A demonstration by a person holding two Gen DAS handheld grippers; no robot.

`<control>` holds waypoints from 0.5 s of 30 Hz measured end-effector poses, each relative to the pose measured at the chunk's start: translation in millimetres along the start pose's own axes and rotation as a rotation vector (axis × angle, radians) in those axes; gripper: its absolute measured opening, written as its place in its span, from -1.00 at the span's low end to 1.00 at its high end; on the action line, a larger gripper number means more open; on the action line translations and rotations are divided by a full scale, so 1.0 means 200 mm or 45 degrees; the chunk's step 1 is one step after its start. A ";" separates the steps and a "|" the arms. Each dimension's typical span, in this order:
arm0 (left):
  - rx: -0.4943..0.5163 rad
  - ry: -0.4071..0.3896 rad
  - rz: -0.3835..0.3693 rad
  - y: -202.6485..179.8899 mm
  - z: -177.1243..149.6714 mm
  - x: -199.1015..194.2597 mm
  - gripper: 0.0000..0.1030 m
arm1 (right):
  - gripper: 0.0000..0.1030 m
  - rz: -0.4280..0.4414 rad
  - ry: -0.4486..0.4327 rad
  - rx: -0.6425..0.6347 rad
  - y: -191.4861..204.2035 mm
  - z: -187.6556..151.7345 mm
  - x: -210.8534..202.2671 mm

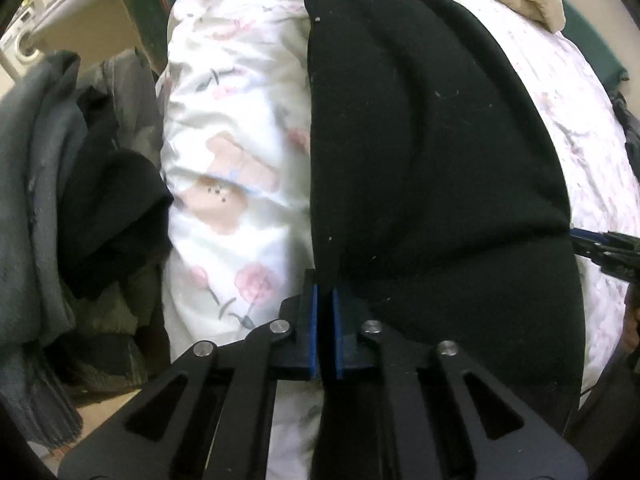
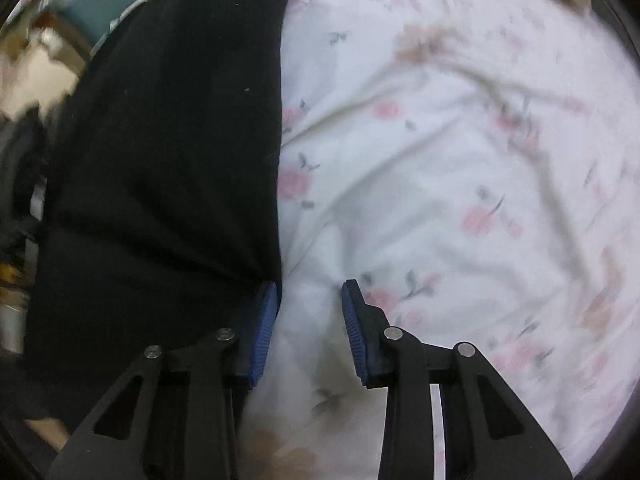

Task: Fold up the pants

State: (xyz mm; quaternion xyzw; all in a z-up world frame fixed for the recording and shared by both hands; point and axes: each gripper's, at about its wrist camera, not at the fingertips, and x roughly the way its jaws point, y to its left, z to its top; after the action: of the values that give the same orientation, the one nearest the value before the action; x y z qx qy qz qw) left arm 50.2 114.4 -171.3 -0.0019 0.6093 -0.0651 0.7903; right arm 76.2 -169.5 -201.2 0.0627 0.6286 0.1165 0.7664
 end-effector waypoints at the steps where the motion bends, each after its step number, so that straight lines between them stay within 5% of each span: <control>1: -0.003 -0.004 0.019 -0.01 0.00 -0.03 -0.83 | -0.32 0.038 -0.012 0.032 -0.01 0.01 -0.04; 3: 0.007 -0.015 0.071 -0.04 -0.01 -0.08 -0.76 | -0.26 0.069 -0.085 0.049 -0.02 0.02 -0.14; 5: 0.000 -0.124 0.097 -0.10 -0.02 -0.18 -0.46 | -0.26 0.156 -0.170 0.036 0.02 0.04 -0.23; 8: 0.052 -0.259 -0.068 -0.24 -0.02 -0.25 -0.07 | -0.26 0.266 -0.242 -0.030 0.13 0.14 -0.26; 11: 0.115 -0.181 -0.145 -0.35 0.02 -0.13 -0.07 | -0.26 0.487 -0.228 -0.029 0.23 0.29 -0.18; 13: 0.136 -0.067 -0.066 -0.35 0.03 0.02 -0.07 | -0.29 0.572 -0.172 -0.013 0.30 0.33 -0.08; 15: 0.107 -0.004 -0.067 -0.30 0.03 0.10 -0.05 | -0.39 0.512 -0.076 0.033 0.30 0.42 0.07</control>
State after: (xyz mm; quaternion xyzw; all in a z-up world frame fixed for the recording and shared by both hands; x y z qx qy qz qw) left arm 54.6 52.9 -185.2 0.0152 0.6044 -0.1114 0.7887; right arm 154.8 -103.3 -183.1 0.2002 0.5817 0.2573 0.7452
